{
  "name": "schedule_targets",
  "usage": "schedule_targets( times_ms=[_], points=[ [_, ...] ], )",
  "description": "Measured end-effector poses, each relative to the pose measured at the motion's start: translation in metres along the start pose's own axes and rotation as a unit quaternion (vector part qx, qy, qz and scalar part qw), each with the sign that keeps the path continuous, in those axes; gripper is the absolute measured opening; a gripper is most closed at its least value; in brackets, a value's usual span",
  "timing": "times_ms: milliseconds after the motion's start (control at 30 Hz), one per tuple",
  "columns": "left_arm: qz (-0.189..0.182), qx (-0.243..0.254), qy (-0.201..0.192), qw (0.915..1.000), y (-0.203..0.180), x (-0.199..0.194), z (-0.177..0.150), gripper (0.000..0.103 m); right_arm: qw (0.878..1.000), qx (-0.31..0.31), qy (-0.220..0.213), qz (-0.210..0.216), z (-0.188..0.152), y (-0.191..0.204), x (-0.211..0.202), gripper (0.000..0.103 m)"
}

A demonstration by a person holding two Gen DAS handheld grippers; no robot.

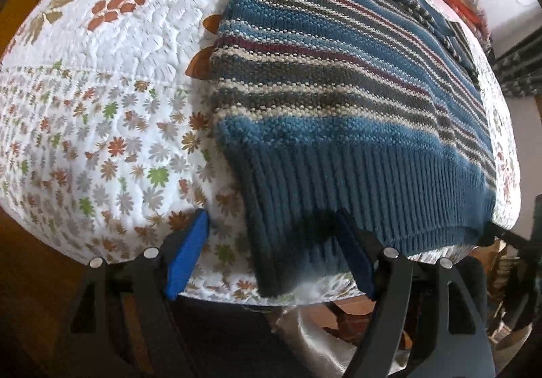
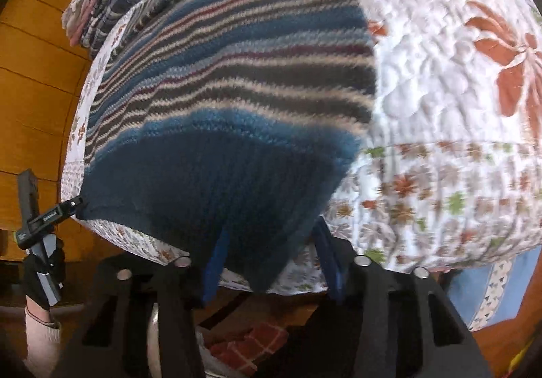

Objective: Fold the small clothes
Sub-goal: 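Grasp the sweater hem with both grippers and lift it toward the collar, then lay the ribbed hem over the collar with both grippers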

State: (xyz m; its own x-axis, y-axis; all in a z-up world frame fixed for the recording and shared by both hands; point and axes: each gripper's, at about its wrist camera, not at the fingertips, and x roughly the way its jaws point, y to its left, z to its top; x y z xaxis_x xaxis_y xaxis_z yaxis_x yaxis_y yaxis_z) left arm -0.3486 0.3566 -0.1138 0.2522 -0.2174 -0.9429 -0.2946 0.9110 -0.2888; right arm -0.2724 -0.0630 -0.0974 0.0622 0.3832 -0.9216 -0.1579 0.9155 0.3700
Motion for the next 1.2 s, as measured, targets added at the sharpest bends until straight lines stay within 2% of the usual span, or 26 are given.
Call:
schedule_targets(
  times_ms=[67,133,167,233,300,400,467,667,833,1200],
  points=[
    [0.002,0.000,0.001,1.0000,0.001,0.000,0.001,0.067,1.000,-0.005,-0.001,-0.012,0.000,0.003,0.003,0.041],
    [0.009,0.005,0.005,0.9999,0.002,-0.002,0.001,0.055,1.000,-0.002,-0.007,0.002,0.000,0.002,-0.001,0.023],
    [0.018,0.009,0.008,0.9998,0.005,-0.005,0.001,0.049,1.000,0.001,-0.008,0.007,0.000,0.000,-0.003,0.021],
    [0.023,0.024,0.008,0.9994,0.003,-0.010,0.001,0.031,0.999,0.006,-0.008,0.034,0.000,-0.003,-0.008,0.012],
    [-0.008,0.025,0.013,0.9996,0.002,-0.014,0.002,0.008,0.998,0.009,-0.012,0.055,0.001,-0.003,-0.017,0.012],
    [-0.036,0.023,0.009,0.9991,-0.003,-0.019,0.007,0.008,0.997,0.006,-0.023,0.078,0.004,-0.001,-0.031,0.011],
    [-0.069,0.005,0.005,0.9976,0.000,-0.024,0.012,0.008,0.994,0.011,-0.031,0.100,0.008,-0.001,-0.040,0.011],
    [-0.130,-0.035,-0.036,0.9903,0.006,-0.049,0.036,0.008,0.987,0.020,-0.058,0.147,0.030,0.001,-0.069,0.011],
    [-0.137,-0.048,-0.062,0.9875,0.008,-0.058,0.068,0.008,0.987,0.022,-0.071,0.145,0.059,0.000,-0.081,0.011],
    [-0.149,-0.066,-0.052,0.9852,0.001,-0.020,0.139,0.008,0.986,0.049,-0.052,0.150,0.126,-0.011,-0.058,0.011]
  ],
)
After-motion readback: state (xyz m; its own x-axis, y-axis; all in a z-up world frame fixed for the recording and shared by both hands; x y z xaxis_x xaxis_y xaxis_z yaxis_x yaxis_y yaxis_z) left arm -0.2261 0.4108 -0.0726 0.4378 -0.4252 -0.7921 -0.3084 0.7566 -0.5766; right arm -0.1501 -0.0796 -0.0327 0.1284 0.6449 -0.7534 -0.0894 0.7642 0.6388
